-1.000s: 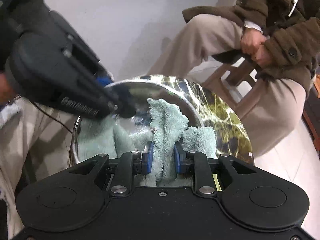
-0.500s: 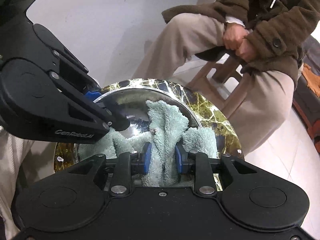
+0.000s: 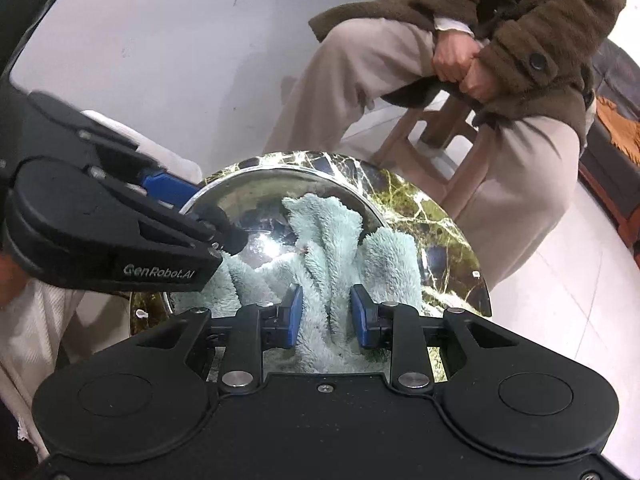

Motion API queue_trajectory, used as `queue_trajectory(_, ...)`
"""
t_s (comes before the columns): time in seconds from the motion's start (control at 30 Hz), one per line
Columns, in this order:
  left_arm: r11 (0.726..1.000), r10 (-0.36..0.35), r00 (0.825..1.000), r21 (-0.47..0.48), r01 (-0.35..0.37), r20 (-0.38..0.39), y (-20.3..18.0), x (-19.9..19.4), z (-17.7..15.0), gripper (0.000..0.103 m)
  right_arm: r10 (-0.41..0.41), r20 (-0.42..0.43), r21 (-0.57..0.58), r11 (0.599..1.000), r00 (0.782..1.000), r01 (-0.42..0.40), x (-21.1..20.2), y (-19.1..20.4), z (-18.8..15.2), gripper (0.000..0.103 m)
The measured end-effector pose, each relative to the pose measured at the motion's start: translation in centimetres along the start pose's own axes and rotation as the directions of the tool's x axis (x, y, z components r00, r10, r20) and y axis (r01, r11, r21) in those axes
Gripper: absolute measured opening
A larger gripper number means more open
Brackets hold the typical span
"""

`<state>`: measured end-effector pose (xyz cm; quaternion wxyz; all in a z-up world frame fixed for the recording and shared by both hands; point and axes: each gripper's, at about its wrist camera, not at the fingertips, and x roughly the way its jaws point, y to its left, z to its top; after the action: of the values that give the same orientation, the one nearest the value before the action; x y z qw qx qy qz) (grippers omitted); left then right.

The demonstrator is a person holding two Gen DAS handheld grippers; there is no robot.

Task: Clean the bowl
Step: 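Grip the bowl rim with the left gripper while the right gripper grasps the towel, then hold the bowl rim with the left gripper while the right gripper wipes the towel around inside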

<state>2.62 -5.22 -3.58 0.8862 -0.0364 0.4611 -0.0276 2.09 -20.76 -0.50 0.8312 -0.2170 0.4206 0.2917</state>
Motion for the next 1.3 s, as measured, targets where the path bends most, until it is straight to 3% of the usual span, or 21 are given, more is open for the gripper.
queue_trajectory(0.3,0.999,-0.023,0.999,0.029,0.021,0.036,-0.6,0.0,-0.7,0.019,-0.005,-0.001,-0.03,1.0,1.0,0.005,-0.1,0.3,-0.2,0.024)
queue_trajectory(0.6,0.999,-0.039,0.999,0.031,0.038,0.031,-0.5,0.3,-0.5,0.019,-0.012,0.014,-0.07,0.997,1.0,0.013,1.2,0.3,0.9,0.019)
queue_trajectory(0.9,0.995,-0.094,0.996,0.029,0.093,0.006,0.4,0.6,-0.1,0.017,0.066,-0.02,-0.133,0.989,0.998,-0.068,0.1,0.6,-0.2,0.016)
queue_trajectory(1.03,0.994,-0.109,0.994,0.022,0.109,-0.007,0.7,0.6,0.1,0.016,0.054,0.017,-0.144,0.988,0.998,-0.051,1.1,-0.1,1.0,0.016)
queue_trajectory(1.3,0.99,-0.143,0.989,0.013,0.143,-0.026,1.4,0.7,0.6,0.015,0.089,-0.018,-0.187,0.978,0.996,-0.09,0.7,0.3,-0.3,0.016)
